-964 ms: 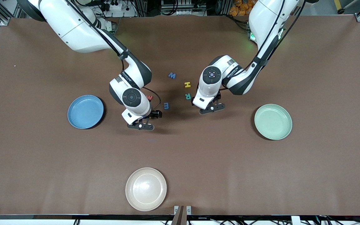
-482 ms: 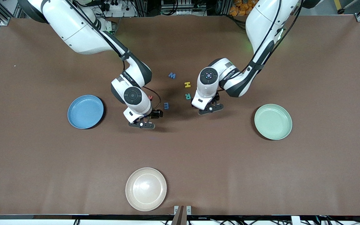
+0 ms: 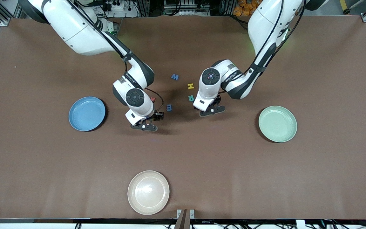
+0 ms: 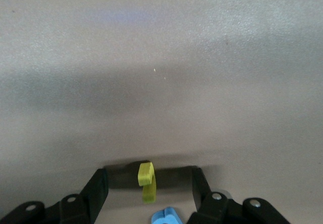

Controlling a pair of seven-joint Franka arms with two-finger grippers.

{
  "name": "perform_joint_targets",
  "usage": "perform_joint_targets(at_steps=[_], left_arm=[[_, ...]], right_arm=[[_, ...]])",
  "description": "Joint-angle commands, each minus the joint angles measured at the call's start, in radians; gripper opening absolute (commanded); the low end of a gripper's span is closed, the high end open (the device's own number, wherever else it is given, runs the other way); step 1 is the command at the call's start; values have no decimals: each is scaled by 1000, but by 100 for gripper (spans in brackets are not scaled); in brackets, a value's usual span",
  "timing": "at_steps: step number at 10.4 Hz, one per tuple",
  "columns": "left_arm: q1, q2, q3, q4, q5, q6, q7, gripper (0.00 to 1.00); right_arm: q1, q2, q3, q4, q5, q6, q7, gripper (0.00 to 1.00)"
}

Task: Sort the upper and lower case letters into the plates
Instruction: 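Grasp the pink Q with the left gripper while the right gripper grasps j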

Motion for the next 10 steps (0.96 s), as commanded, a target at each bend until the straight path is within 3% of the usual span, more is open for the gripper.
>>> perform_joint_targets(at_steps=[1, 2, 3, 4, 7, 10], left_arm=[[10, -14, 4, -11, 40, 6, -48, 24], [10, -29, 2, -9, 40, 6, -86, 0], [13, -52, 4, -3, 40, 5, -123, 0], [19, -86, 11, -1, 40, 0, -121, 0], [137, -176, 10, 0, 41, -15, -11, 0], [308, -224, 10, -3, 41, -80, 248, 0]], right_arm=[[-13, -7, 9, -25, -22, 5, 16, 46], [-11, -10, 9, -25, -22, 7, 15, 31], [-9, -10, 10, -25, -24, 10, 11, 13], [-9, -12, 10, -25, -24, 11, -7, 3], [-17, -41, 12, -19, -12, 2, 13, 0], [-87, -123, 32, -17, 1, -76, 16, 0]])
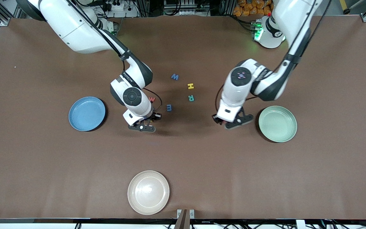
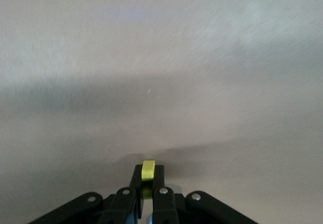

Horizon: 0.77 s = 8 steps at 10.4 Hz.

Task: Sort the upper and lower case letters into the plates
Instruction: 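Set Q on green plate while the right gripper drops j on blue plate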

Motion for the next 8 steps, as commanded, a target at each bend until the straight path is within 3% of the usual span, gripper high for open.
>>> perform_joint_targets(at_steps=[1, 4, 6, 7, 8], left_arm=[[143, -35, -10, -28, 28, -34, 198, 0], [298, -36, -15, -81, 28, -48, 389, 0], [343, -41, -12, -134, 28, -48, 402, 0], [358, -37, -12, -146, 28, -48, 402, 0], [372, -36, -12, -151, 38, -48, 402, 35]], right_arm=[[-87, -108, 28, -24, 12, -101, -7, 0], [-201, -188, 25, -50, 15, -242, -149, 0], [-296, -251, 18, -179, 12, -234, -289, 0], [-355, -292, -1, -270, 12, -158, -390, 0], [-386, -310, -22, -331, 12, -93, -471, 0]])
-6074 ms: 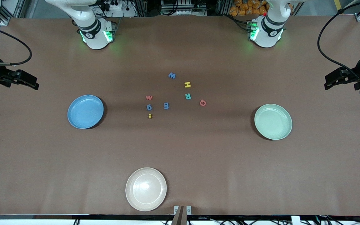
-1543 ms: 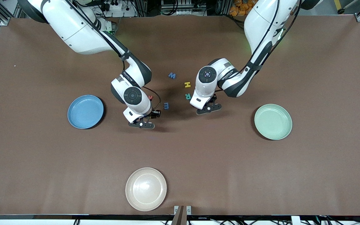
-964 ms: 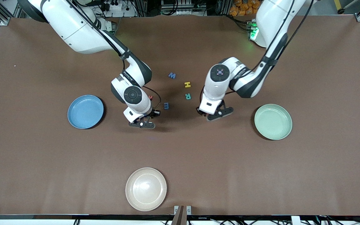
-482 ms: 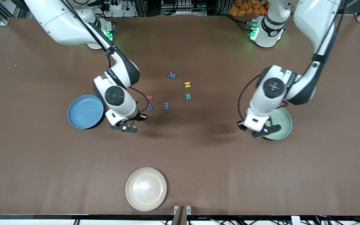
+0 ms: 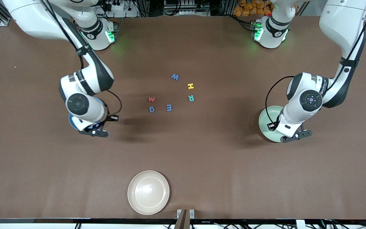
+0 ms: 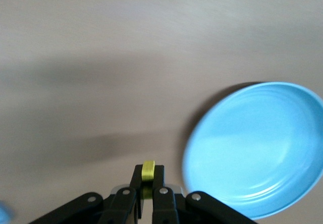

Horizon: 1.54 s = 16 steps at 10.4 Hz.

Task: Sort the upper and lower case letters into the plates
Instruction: 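Set Q on green plate while the right gripper drops j on blue plate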

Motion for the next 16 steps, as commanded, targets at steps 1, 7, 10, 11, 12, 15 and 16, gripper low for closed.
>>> perform_joint_targets(at_steps=[1, 7, 10, 11, 12, 15, 16], left_arm=[[28, -27, -15, -30, 39, -5, -4, 98], [17, -44, -210, 48, 37, -41, -163, 100], [6, -42, -346, 70, 39, -41, -352, 100], [-15, -44, -359, 70, 40, -43, -396, 100], [-56, -44, -360, 70, 40, -43, -442, 100], [-141, -42, -360, 72, 58, -55, -530, 100], [-177, -30, -360, 94, 66, -55, -579, 100]], right_arm=[[-64, -89, -46, -190, 10, 142, -141, 0], [-89, -80, -116, -239, 11, 224, -227, 100], [-83, -98, -118, -131, 13, 44, -226, 100], [-69, -94, -115, -53, 13, -60, -218, 100], [-55, -92, -115, 4, 31, -120, -218, 100], [-20, -89, -113, 155, 77, -239, -218, 100], [-6, -89, -112, 170, 79, -245, -204, 100]])
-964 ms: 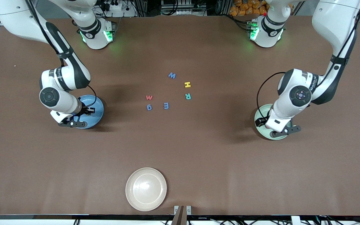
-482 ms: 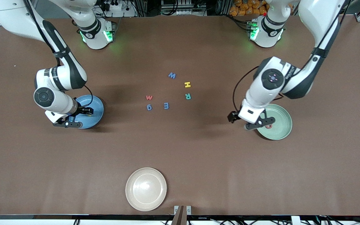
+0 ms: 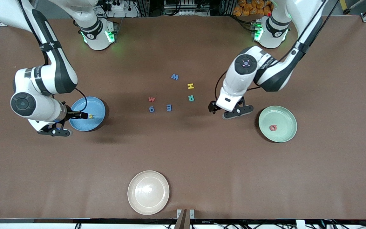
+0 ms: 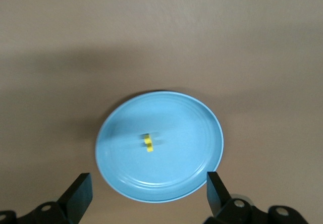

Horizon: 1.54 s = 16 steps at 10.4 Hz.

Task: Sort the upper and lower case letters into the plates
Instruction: 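Reach the left gripper to the teal R while the right gripper withdraws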

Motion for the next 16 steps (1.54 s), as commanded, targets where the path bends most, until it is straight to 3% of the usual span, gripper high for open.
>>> perform_joint_targets(at_steps=[1, 3, 4, 7, 14, 16], left_arm=[[-80, 38, 2, 56, 76, -16, -143, 100], [-151, 90, 5, 78, 174, -14, -282, 100], [-175, 113, 5, 79, 216, -14, -330, 100], [-220, 165, 8, 84, 268, -14, -398, 100], [-254, 196, 10, 87, 272, -14, -432, 100], [-260, 214, 10, 92, 287, -14, -430, 100]], right_arm=[[30, 4, 5, 47, 24, -30, 58, 100], [53, 1, 30, 62, 55, -30, 130, 100], [54, -5, 73, 64, 61, -35, 136, 100], [55, -5, 124, 81, 61, -30, 239, 100], [72, 8, 130, 88, 63, -30, 317, 100], [64, -4, 133, 137, 73, -102, 302, 100]])
